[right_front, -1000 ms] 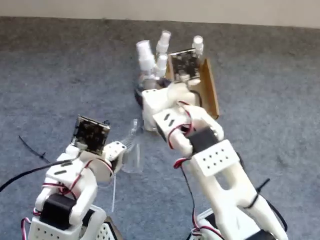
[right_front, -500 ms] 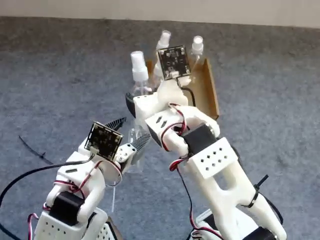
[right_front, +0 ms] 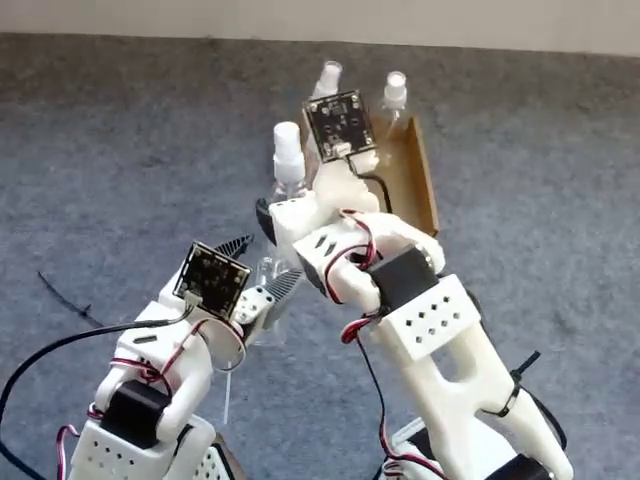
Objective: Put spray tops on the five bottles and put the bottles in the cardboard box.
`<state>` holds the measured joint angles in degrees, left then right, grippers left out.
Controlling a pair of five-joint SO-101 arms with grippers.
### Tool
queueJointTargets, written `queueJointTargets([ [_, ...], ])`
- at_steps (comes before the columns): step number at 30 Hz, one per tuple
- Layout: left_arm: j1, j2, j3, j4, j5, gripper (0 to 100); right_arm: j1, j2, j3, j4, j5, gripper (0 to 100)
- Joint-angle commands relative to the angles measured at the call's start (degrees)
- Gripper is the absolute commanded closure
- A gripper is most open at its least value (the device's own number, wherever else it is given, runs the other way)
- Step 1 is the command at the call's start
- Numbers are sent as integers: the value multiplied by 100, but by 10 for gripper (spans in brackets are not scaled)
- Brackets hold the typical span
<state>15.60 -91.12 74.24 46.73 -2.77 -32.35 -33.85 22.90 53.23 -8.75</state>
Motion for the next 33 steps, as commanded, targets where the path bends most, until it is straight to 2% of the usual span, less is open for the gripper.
queueJointTargets([
  [1,-57,-75,-22,-149,-35,755,971,-48,-356,-523,202,994],
  [6,-101,-75,119,-176,-44,755,2070,-4,-338,-1305,431,994],
  [9,-101,-75,198,-176,-44,755,2352,66,-66,-2018,475,994],
  [19,-110,-40,259,-176,-44,755,2580,857,1684,-5015,475,994],
  [33,-110,-31,426,-343,-53,755,2642,2607,1807,-6527,475,994],
])
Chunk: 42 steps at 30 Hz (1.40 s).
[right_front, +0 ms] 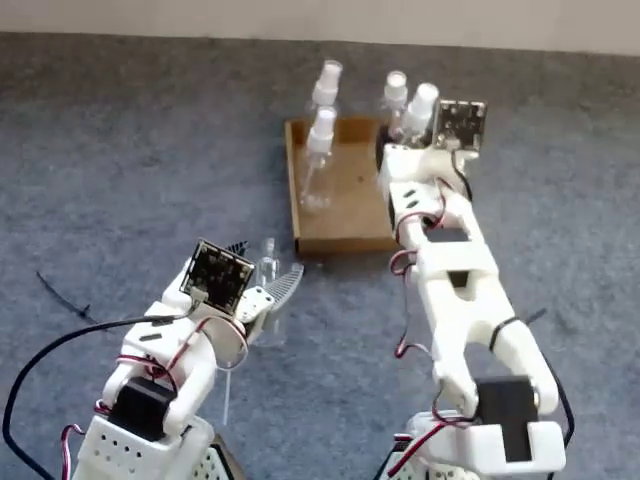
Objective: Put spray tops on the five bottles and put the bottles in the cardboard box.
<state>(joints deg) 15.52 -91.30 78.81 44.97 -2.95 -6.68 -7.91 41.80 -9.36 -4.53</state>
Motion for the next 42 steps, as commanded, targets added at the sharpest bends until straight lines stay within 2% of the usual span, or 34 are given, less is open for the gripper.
queueJointTargets([
  [1,-101,-13,-31,-167,-35,755,66,75,-84,-286,53,994],
  [11,-101,-13,-31,-167,-35,755,66,576,-75,-734,53,994],
  [25,-101,-13,-31,-149,-35,755,-101,699,-40,-734,70,994],
  [29,-101,-13,-31,-149,-35,755,-101,699,-48,-734,563,994],
  [42,-101,-13,-31,-141,-35,755,-189,708,-75,-734,563,994],
])
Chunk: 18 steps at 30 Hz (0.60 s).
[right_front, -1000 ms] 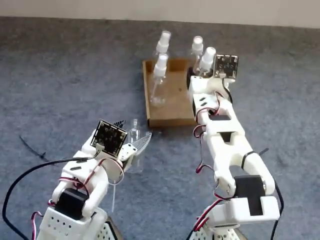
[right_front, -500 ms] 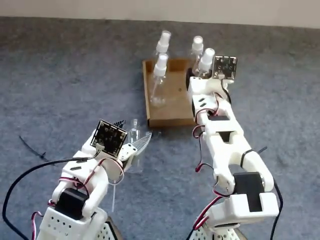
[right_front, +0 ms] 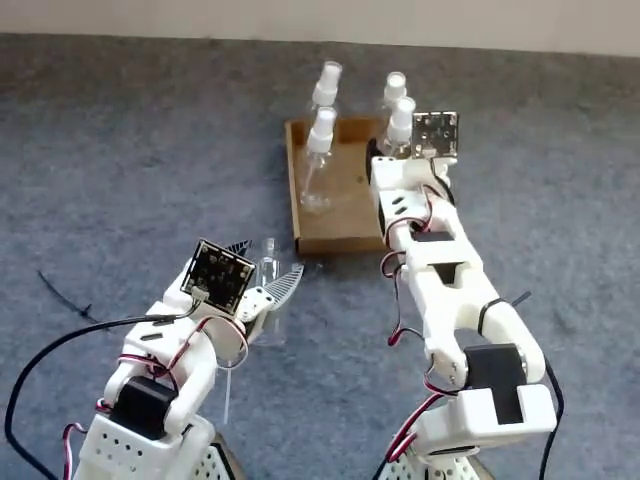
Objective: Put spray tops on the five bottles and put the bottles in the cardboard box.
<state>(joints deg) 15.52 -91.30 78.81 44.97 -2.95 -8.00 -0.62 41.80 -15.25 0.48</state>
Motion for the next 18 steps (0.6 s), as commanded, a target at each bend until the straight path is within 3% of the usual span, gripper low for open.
queueJointTargets([
  [1,-101,-13,-31,-141,-35,755,-57,-22,-75,-145,62,994],
  [18,-101,-13,-31,-141,-35,755,-40,154,-84,-198,-229,994],
])
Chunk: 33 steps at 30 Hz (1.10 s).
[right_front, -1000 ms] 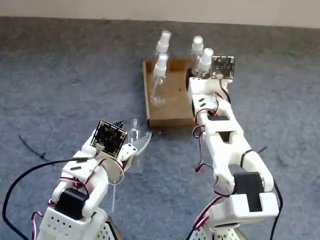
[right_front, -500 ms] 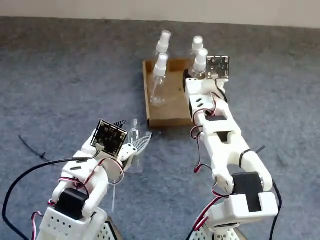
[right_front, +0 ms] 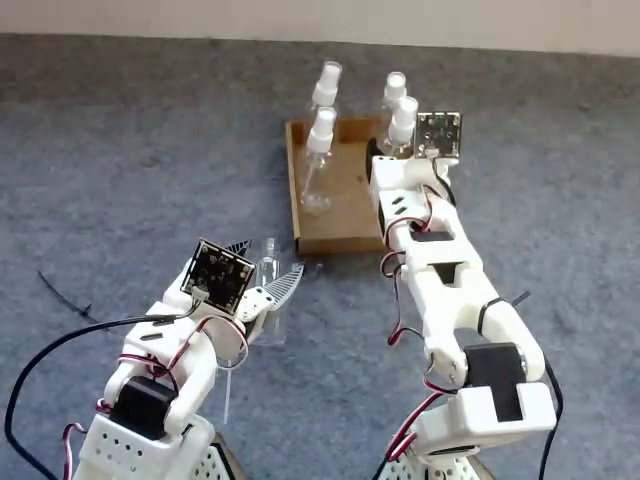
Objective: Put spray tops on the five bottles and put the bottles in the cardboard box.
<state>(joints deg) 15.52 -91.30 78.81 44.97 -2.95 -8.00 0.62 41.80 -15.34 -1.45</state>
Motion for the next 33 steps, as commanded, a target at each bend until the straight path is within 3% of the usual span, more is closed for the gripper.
queueJointTargets([
  [1,-101,-13,-31,-141,-26,755,-40,92,-84,-312,-26,994],
  [16,-101,-13,-31,-141,-26,755,-22,242,-66,-593,-18,987],
  [24,-101,-13,-31,-141,-26,755,-40,215,-40,-576,-18,848],
  [33,-101,-13,-31,-141,-26,755,-57,215,-40,-558,167,838],
])
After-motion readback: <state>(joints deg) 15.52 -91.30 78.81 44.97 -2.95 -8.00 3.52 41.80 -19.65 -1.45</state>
